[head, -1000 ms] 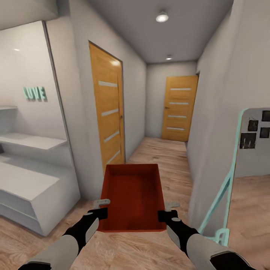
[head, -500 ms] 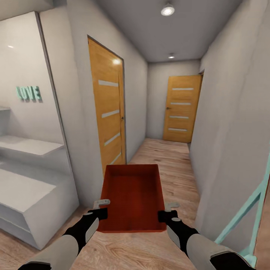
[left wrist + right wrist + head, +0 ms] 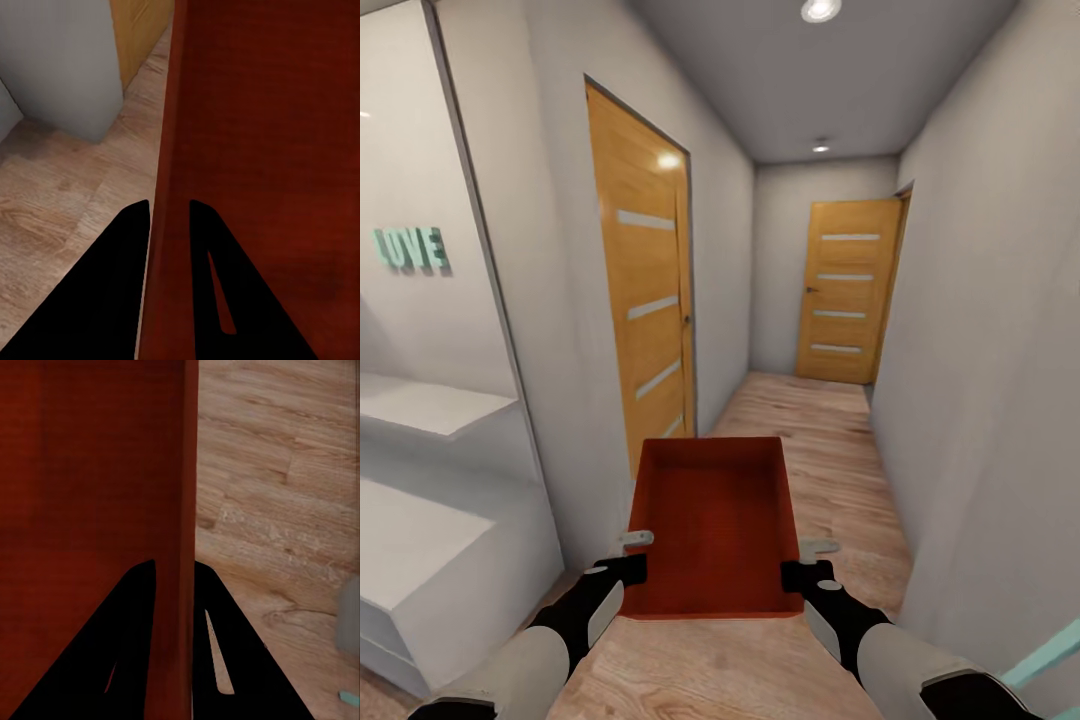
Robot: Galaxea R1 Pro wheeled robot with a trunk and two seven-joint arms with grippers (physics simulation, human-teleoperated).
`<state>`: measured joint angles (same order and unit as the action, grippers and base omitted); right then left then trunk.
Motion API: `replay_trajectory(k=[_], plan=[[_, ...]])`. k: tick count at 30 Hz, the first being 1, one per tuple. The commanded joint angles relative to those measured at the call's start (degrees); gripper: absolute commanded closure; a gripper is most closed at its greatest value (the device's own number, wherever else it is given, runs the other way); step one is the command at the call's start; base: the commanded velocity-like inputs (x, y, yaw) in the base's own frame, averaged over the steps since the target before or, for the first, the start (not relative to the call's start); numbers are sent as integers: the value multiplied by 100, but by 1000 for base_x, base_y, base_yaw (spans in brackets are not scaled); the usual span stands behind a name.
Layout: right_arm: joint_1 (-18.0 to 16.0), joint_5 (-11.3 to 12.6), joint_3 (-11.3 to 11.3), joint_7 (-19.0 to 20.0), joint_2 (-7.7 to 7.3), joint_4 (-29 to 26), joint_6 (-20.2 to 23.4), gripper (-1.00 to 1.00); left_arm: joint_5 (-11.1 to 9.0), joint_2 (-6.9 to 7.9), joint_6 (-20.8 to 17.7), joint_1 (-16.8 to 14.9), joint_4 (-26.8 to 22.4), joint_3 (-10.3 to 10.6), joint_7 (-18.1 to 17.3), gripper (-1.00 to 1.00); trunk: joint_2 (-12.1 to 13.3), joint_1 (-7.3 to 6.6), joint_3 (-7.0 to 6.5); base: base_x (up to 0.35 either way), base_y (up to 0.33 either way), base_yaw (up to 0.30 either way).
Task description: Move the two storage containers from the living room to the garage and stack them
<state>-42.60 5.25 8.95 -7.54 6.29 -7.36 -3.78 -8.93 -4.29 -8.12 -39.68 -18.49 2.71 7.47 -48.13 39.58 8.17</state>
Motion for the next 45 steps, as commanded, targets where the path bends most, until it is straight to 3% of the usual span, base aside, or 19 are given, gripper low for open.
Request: replay_trajectory(k=[1,45], plan=[[-3,81,-59,-131,-85,24,-29,100,84,8,47,-4,-216,-117,159,100,-7,4,9,323,100,-220],[-3,90,-60,-125,-84,24,-27,100,84,12,47,-4,-216,-120,159,100,-7,4,9,323,100,-261]])
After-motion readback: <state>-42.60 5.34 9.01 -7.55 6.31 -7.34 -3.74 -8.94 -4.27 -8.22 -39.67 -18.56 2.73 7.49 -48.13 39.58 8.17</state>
